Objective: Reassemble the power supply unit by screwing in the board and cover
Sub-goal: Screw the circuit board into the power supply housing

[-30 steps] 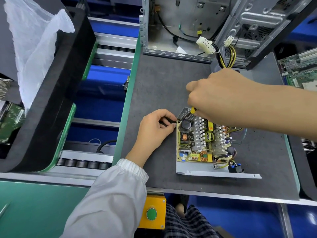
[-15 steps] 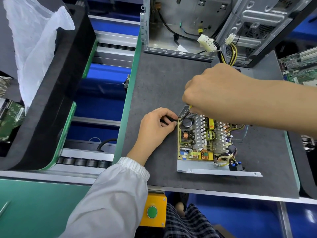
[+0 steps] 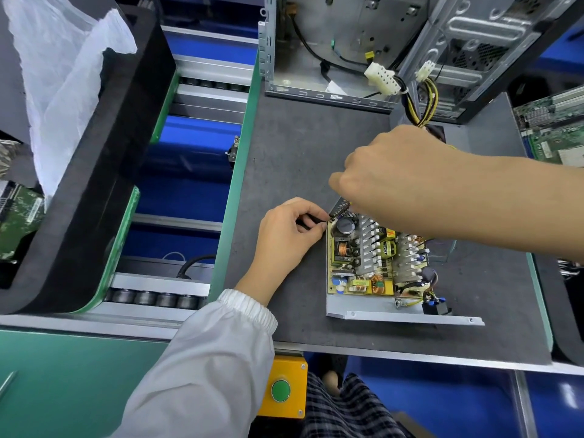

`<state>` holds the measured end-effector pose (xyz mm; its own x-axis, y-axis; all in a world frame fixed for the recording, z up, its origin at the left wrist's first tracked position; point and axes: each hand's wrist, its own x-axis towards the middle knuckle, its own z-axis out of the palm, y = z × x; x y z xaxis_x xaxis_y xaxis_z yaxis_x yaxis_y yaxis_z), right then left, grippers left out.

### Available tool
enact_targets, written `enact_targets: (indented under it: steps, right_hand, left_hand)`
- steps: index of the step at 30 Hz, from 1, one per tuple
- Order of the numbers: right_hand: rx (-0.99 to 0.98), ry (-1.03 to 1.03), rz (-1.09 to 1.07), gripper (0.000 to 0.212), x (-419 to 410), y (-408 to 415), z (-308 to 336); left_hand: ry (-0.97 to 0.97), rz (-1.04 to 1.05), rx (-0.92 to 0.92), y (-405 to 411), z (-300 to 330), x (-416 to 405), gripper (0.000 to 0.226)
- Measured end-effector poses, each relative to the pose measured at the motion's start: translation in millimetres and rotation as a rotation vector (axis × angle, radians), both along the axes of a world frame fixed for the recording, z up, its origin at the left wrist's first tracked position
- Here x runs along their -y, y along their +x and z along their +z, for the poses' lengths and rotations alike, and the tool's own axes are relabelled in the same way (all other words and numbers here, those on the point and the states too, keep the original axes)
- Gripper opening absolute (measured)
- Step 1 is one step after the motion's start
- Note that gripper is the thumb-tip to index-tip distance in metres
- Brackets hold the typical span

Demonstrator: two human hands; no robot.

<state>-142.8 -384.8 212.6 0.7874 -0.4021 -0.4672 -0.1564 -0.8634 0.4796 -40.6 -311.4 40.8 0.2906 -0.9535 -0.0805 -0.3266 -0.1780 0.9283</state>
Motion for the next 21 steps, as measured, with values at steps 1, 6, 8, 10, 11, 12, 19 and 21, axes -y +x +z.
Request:
enact_targets:
  steps: [1, 6, 8, 10, 11, 12, 19, 21]
  right_hand:
    - [0.009, 0.005, 0.000, 0.020, 2, 0, -1]
    - [0.026, 0.011, -0.005, 0.010, 10, -4, -5]
    - [0.019, 0.002, -0.007, 0.005, 11, -6, -8]
    - [0.018, -0.009, -0.008, 0.007, 12, -7, -10]
    - [0.023, -0.015, -0.007, 0.008, 12, -8, -10]
    - [0.029, -0.018, -0.007, 0.008, 13, -9, -11]
    - [0.064, -0.021, 0.006, 0.009, 15, -12, -12]
    - [0.065, -0.027, 0.008, 0.008, 15, -13, -13]
  left_hand:
    - [-0.003, 0.006, 0.000, 0, 0, 0, 0.012]
    - [-0.042, 0.035, -0.009, -1, -1, 0, 0.011]
    - [-0.058, 0.028, -0.010, -2, 0, -1, 0.011]
    - [-0.068, 0.020, -0.004, -2, 0, -1, 0.011]
    - [-0.071, 0.020, -0.002, -2, 0, -1, 0.011]
    - [-0.072, 0.021, 0.002, -2, 0, -1, 0.011]
    - [-0.074, 0.046, 0.013, 0, -1, -1, 0.013]
    - [-0.079, 0.044, 0.018, 0, -1, -1, 0.014]
